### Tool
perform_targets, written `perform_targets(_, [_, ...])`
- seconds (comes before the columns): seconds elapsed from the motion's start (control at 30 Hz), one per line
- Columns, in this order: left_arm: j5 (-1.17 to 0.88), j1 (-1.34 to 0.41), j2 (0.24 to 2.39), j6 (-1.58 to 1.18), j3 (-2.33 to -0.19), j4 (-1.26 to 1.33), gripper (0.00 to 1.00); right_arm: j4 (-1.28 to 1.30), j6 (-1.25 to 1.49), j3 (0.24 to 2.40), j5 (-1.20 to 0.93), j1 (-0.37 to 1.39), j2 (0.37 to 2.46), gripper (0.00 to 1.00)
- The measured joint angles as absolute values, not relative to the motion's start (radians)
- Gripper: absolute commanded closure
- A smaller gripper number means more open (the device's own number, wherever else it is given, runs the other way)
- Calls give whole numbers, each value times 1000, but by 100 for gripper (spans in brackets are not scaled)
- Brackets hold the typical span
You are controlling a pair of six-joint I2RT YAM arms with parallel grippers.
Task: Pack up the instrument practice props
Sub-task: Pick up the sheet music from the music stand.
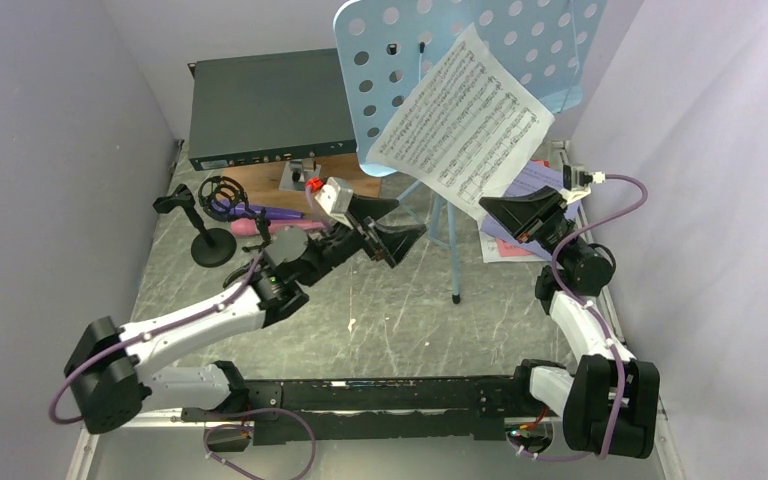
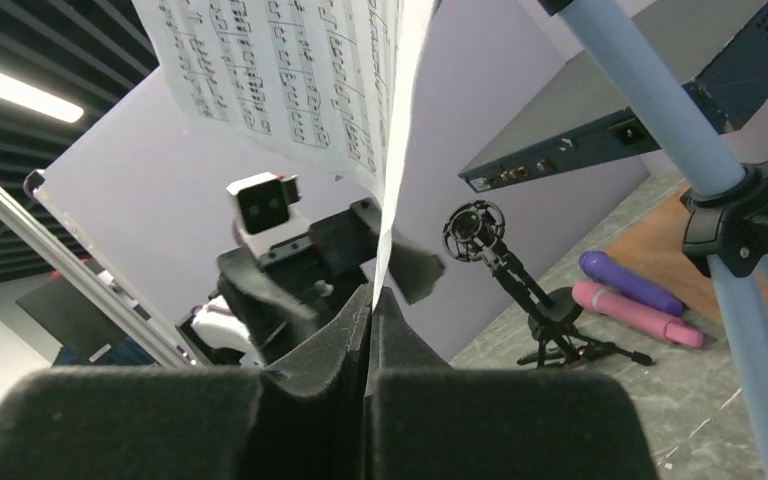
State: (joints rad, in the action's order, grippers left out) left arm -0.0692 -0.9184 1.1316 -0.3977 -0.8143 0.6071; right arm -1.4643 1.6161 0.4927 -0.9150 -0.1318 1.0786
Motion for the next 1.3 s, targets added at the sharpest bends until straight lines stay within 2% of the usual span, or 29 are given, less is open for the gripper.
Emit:
perform_targets(0.23, [61,-920,1333,-464,-836,798,0,-1468,1616,476,-929,-117,1061,100])
perform_targets(0.43, [93,-920,1406,-488,-878,904,2,-1468,1615,458,-944,-106,1051,100])
perform_targets(0.8, [35,-920,1407,-521,-881,1025,5,-1468,1601,446,-952,-103,1048,100])
perform_targets(1.3, [-110,-920,1310,-466,-790,1042,1,-1468,1609,446,-952,-103,1038,100])
